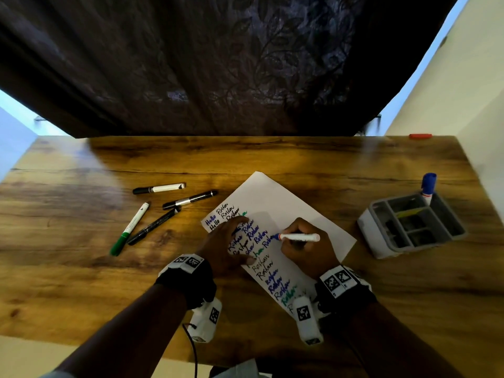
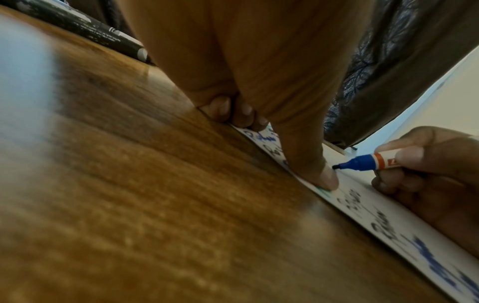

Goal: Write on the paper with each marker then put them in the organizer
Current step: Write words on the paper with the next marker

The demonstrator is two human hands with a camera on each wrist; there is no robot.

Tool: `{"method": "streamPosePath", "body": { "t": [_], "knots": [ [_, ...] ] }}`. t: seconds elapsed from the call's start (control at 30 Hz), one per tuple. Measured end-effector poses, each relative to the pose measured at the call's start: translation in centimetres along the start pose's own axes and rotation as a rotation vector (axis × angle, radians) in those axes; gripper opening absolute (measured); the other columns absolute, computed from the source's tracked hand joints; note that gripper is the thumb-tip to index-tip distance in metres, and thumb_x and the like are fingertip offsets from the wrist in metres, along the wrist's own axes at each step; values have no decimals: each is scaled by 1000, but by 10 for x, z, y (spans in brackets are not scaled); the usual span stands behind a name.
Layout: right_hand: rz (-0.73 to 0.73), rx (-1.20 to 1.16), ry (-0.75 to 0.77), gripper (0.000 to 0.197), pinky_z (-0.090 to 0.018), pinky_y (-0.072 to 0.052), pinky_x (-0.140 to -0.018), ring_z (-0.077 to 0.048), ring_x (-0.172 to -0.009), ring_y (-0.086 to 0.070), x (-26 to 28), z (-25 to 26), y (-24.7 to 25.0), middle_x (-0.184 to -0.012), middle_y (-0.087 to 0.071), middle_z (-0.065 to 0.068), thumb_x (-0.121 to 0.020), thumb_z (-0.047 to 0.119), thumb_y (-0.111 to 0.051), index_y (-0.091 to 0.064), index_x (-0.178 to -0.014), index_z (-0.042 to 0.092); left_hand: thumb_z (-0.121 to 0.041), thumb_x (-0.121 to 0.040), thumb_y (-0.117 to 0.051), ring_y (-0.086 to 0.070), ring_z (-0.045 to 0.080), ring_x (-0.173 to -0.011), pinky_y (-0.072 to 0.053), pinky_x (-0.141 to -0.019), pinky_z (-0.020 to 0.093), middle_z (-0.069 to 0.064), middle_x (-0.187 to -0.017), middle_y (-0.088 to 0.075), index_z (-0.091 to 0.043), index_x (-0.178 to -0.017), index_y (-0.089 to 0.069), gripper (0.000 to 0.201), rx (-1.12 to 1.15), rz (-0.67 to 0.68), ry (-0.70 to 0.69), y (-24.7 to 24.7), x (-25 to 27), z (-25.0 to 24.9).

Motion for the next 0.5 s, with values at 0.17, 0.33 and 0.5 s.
{"method": "streamPosePath", "body": {
  "t": [0.17, 0.33, 0.5],
  "knots": [
    [26, 17, -30, 12, -10, -39, -51, -10, -57, -54, -1, -3, 0, -60, -59, 5, -74, 15, -74, -63, -79, 14, -52, -59, -85, -51, 20, -122, -52, -99, 44, 0, -140, -45, -41, -136, -35, 93, -16, 5, -12, 1, 0, -3],
    [10, 10, -27, 13, -9, -41, -53, -7, -56, -55, -2, -4, 0, -61, -60, 7, -74, 17, -73, -61, -76, 20, -51, -59, -86, -51, 19, -121, -52, -99, 43, -1, -139, -46, -43, -135, -34, 93, -25, 5, -3, 1, 1, -3],
    [-20, -63, 3, 10, -13, -51, -65, -6, -74, -65, -4, -5, 2, -80, -71, 6, -80, 17, -71, -68, -90, 14, -51, -59, -86, -52, 18, -120, -52, -99, 40, -2, -137, -47, -43, -135, -35, 91, -20, 5, -9, 1, 1, -3]
  ]
}}
Point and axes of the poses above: each hand's wrist, its own x-axis away from the middle knuckle, its own y-axis out of the back of the hand, z = x × y, the point moved 5 cm from there along -x, towards the middle knuckle
